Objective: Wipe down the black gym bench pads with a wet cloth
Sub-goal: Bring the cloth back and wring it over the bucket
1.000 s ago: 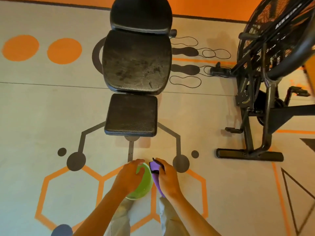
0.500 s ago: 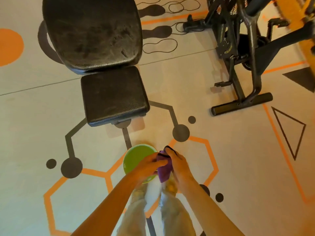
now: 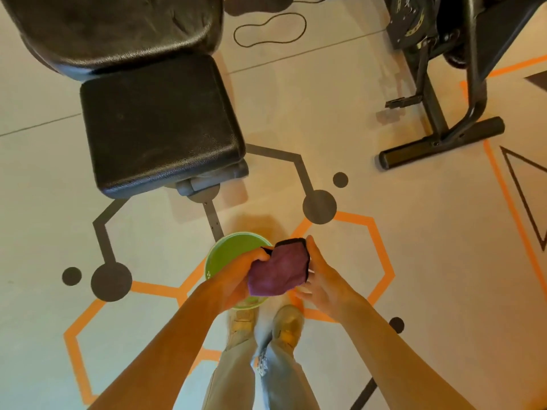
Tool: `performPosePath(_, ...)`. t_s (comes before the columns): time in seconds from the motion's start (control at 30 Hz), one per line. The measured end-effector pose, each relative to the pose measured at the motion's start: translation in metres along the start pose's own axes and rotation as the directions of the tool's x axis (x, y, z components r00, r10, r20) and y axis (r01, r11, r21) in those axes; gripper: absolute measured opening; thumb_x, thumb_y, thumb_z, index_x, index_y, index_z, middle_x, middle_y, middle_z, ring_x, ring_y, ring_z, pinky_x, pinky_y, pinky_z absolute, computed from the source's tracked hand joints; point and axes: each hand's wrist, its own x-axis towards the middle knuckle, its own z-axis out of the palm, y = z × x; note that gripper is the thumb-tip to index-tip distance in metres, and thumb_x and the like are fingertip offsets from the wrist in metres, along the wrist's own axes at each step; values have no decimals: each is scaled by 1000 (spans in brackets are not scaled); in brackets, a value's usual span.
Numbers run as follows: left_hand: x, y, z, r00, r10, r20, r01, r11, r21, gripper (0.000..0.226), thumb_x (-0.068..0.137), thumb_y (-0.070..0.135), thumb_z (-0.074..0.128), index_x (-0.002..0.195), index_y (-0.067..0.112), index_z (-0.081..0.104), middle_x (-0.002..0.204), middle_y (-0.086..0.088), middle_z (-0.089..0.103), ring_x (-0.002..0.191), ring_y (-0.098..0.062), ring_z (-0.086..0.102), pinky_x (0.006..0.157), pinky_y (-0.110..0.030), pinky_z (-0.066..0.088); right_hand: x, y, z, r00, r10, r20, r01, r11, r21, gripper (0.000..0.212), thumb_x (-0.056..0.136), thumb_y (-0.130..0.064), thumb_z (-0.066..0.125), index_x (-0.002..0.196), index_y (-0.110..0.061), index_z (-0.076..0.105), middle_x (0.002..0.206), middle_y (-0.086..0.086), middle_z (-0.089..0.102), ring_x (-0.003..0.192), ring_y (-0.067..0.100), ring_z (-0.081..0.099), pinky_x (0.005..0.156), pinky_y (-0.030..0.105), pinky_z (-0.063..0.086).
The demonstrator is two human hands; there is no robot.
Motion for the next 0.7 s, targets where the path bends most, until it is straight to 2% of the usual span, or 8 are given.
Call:
performPosePath(0.1,21,-7,-10,1000,-21,6,21,998,-51,23,95,10,41,110,5,58,103,-16,61,82,-24,59,71,-32,49,26,10,-11,999,-36,17,36,999,-5,73,66,-57,70,121,-11,61,118,6,68,110,23,64,102,44,48)
performPosePath(0.2,37,-17,-24,996,-63,64,72,987,-142,24,94,11,43,110,5,60,101,-15,61,80,-22,57,70,-30,48,46,15,-20,990,-113,-88,114,993,8,48,81,-21,72,122,0,60,116,18,67,99,27,66,84,39,56)
performPosePath(0.3,47,-28,-33,996,-51,69,65,974,-219,17,87,13,53,92,5,68,73,-6,65,50,-11,50,38,-15,37,66,22,-28,975,-166,-147,172,985,31,36,81,-14,73,114,-1,64,109,18,69,90,26,68,80,41,57)
performPosePath(0.4,63,-35,-43,997,-63,40,71,966,-250,14,75,25,65,78,11,62,54,1,55,36,-4,39,30,-10,28,82,29,-34,960,-187,-211,193,981,9,12,81,-15,74,89,-12,67,99,14,69,88,26,67,88,46,55)
performPosePath(0.47,75,-38,-56,995,-93,28,97,979,-178,15,74,23,69,82,12,63,57,1,56,34,-2,38,31,-9,32,92,34,-42,948,-174,-266,190,981,36,10,81,-14,73,83,-13,64,94,12,68,88,27,65,89,45,54)
performPosePath(0.57,98,-40,-79,993,-97,-69,100,994,37,11,83,5,68,94,6,67,59,-2,56,35,-2,41,37,-9,39,108,43,-55,944,-160,-289,189,979,73,8,82,-10,70,88,-11,65,94,11,67,86,25,63,85,41,53)
performPosePath(0.63,117,-41,-90,982,-16,-187,66,962,265,8,86,1,68,91,6,65,50,0,41,33,-4,34,35,-11,34,122,51,-63,955,-150,-256,165,986,36,12,83,-5,65,95,-6,64,93,11,66,85,25,61,78,36,50)
performPosePath(0.7,136,-44,-97,950,122,-288,39,867,497,11,88,6,68,84,7,57,46,1,42,36,-8,38,32,-13,35,138,61,-67,954,-150,-259,144,989,-44,13,83,-2,62,97,-4,62,92,13,62,85,26,55,73,34,44)
